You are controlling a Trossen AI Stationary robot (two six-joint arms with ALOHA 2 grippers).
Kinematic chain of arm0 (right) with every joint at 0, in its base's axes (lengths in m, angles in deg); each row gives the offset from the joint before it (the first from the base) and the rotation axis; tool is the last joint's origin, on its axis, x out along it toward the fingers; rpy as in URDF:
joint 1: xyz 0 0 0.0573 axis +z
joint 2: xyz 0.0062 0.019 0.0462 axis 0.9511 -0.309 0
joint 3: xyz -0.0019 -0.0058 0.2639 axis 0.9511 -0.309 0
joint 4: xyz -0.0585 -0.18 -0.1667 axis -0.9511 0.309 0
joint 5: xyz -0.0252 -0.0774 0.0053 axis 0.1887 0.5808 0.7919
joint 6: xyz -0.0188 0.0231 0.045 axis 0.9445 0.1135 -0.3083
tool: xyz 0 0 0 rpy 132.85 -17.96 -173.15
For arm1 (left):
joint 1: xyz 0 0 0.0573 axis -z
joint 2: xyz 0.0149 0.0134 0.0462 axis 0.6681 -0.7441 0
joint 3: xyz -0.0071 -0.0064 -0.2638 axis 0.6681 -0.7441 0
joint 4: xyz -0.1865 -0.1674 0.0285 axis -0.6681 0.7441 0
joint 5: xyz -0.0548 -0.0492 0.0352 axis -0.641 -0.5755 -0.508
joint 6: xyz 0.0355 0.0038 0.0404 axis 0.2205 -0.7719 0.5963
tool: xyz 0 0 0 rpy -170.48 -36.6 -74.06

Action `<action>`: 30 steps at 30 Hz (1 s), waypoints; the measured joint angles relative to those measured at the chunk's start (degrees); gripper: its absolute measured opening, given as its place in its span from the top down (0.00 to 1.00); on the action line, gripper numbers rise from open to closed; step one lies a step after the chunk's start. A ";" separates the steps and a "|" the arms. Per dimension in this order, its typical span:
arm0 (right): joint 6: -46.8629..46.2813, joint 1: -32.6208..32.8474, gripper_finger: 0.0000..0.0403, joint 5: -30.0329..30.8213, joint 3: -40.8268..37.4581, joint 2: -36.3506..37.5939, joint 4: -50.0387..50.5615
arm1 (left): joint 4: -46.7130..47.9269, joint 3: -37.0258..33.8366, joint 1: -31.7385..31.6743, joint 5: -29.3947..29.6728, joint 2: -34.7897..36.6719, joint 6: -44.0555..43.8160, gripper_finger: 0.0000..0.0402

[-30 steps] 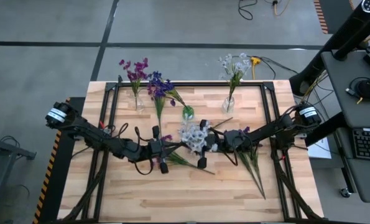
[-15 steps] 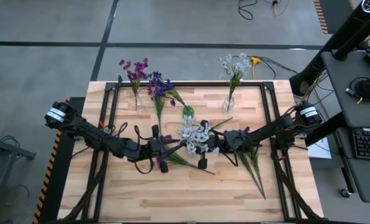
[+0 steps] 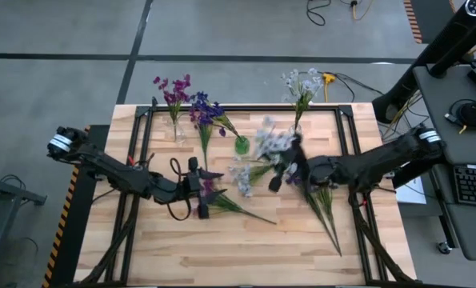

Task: Sort flowers into vase by color
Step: Put the left white flowers into the right transparent flower vase

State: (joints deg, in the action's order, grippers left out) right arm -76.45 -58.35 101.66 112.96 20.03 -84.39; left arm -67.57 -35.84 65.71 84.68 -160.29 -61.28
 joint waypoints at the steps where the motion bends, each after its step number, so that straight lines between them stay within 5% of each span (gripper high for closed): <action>1: -0.36 -0.24 0.94 2.45 -0.02 1.78 2.34 | 1.11 0.00 0.01 -0.01 1.08 -0.01 0.47; 7: -2.51 -4.73 0.94 10.16 -0.02 10.79 10.95 | 7.50 0.00 0.02 0.01 7.12 -0.03 0.48; 18: -10.33 -18.21 0.94 5.02 -0.02 15.40 21.21 | 21.32 0.00 0.04 0.01 14.57 -4.55 0.48; 30: -14.98 -22.18 0.94 5.30 -0.02 19.71 29.20 | 29.82 0.00 0.04 0.02 17.92 -6.43 0.48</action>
State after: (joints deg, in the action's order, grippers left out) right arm -91.43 -80.53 106.95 112.93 39.74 -55.19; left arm -37.76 -35.84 65.75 84.70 -142.38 -67.70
